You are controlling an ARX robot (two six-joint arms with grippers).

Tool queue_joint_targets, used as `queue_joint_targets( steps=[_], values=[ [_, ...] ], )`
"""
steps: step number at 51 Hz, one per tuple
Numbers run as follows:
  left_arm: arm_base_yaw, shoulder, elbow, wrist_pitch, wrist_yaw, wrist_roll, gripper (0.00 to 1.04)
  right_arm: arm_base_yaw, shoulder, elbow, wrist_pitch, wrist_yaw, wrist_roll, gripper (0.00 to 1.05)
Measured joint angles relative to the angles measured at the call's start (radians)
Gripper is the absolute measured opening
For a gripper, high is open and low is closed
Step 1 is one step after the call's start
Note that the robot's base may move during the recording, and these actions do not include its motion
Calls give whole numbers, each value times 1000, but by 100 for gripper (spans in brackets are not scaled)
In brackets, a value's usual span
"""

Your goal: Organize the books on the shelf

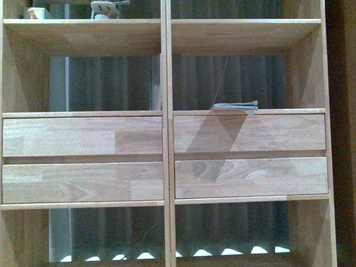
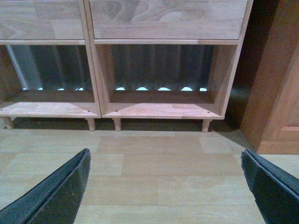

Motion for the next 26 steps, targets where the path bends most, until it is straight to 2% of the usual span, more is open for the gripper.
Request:
queue_joint_targets(
  steps=[26],
  values=[
    [0,0,0,0,-1,0,97,0,0,0,0,-1,0,98]
  ],
)
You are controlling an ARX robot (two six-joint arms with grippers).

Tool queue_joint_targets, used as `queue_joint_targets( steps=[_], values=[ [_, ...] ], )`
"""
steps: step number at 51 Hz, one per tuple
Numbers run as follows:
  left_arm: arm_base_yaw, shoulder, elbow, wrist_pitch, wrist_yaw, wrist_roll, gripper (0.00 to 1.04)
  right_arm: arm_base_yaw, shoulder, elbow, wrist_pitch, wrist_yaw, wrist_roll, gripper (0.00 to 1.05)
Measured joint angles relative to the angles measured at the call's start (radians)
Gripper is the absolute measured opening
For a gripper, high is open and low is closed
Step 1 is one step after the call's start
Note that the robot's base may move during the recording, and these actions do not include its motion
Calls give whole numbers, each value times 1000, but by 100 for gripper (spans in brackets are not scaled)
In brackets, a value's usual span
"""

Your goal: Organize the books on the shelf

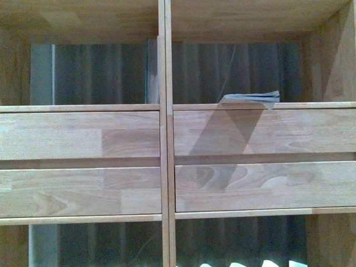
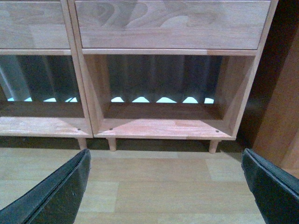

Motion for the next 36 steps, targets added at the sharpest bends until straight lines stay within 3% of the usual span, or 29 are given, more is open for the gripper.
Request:
queue_joint_targets(
  steps=[36],
  values=[
    [0,0,0,0,0,0,97,0,0,0,0,1,0,98]
  ],
)
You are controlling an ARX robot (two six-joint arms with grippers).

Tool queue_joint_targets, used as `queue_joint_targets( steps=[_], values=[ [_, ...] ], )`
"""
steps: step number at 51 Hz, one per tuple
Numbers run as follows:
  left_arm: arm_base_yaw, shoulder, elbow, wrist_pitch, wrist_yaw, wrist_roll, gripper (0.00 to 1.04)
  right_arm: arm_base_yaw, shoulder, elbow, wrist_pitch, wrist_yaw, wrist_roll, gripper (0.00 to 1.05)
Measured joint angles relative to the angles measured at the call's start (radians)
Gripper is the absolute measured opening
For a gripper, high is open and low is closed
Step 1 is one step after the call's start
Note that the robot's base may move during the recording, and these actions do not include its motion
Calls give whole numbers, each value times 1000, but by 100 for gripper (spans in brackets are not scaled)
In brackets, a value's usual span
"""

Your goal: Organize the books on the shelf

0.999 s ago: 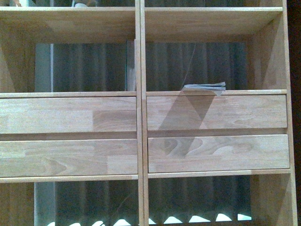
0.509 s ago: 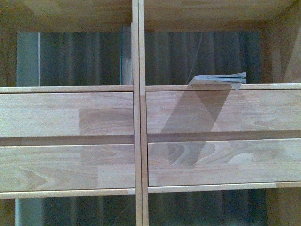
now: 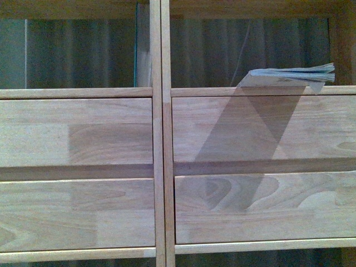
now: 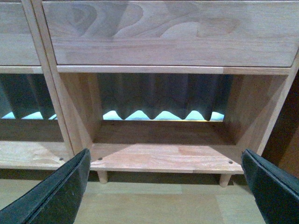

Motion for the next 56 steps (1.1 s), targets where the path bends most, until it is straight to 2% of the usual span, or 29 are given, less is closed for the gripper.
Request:
queue_joint_targets(
  steps=[56],
  values=[
    [0,0,0,0,0,0,97,0,0,0,0,0,0,98]
  ],
)
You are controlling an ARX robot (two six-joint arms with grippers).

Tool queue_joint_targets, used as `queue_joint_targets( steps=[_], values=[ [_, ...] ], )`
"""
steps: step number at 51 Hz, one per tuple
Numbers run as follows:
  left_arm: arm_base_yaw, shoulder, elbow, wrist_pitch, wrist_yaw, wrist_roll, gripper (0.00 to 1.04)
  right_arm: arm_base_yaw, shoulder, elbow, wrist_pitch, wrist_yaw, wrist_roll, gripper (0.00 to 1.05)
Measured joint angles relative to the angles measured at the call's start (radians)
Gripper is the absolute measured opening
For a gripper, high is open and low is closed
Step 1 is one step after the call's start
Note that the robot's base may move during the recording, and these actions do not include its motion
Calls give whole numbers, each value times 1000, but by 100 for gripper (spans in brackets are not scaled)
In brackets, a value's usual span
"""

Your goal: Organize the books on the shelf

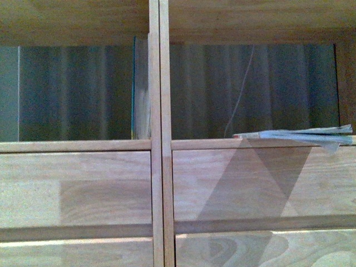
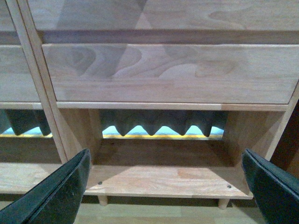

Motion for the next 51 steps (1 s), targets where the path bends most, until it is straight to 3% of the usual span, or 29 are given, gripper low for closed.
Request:
queue_joint_targets(
  steps=[33,37,51],
  values=[
    [0,0,0,0,0,0,97,0,0,0,0,2,0,98],
    [0,0,0,0,0,0,97,59,14,0,50,201,-3,98],
    [0,0,0,0,0,0,97,127,298,54,187,278,94,98]
  ],
)
